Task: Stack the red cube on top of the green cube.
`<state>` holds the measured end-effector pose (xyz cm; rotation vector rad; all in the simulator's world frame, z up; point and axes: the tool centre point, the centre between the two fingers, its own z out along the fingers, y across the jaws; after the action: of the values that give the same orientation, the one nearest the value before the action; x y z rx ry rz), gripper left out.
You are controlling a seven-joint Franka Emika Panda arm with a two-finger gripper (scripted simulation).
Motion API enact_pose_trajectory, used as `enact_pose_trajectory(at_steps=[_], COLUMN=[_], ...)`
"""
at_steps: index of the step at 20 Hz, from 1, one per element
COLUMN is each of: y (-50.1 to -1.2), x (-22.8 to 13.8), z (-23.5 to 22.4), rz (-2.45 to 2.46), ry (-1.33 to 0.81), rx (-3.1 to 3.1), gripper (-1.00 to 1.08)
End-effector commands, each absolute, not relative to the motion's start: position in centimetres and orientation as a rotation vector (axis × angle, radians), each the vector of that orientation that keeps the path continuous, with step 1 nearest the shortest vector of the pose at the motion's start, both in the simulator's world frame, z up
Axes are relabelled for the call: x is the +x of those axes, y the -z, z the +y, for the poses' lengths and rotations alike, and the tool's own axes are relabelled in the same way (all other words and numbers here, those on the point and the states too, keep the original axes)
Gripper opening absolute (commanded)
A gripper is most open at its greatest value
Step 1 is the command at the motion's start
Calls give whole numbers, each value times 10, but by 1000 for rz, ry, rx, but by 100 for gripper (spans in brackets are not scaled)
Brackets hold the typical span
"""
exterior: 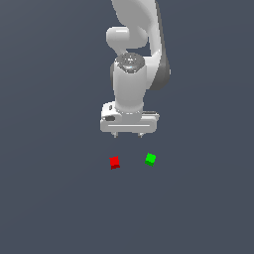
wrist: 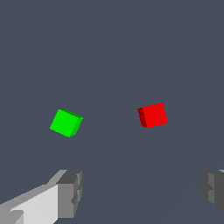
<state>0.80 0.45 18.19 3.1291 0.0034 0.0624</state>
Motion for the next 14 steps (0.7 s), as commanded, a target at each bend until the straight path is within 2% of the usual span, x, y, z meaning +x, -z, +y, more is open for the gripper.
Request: enact_pose_trajectory(at_steps=[1, 14], y=[-182, -145], x=[8, 21], z=[5, -18], rz=[3, 120], ry=[-62, -42], rx=[3129, 3132], gripper=[100, 100])
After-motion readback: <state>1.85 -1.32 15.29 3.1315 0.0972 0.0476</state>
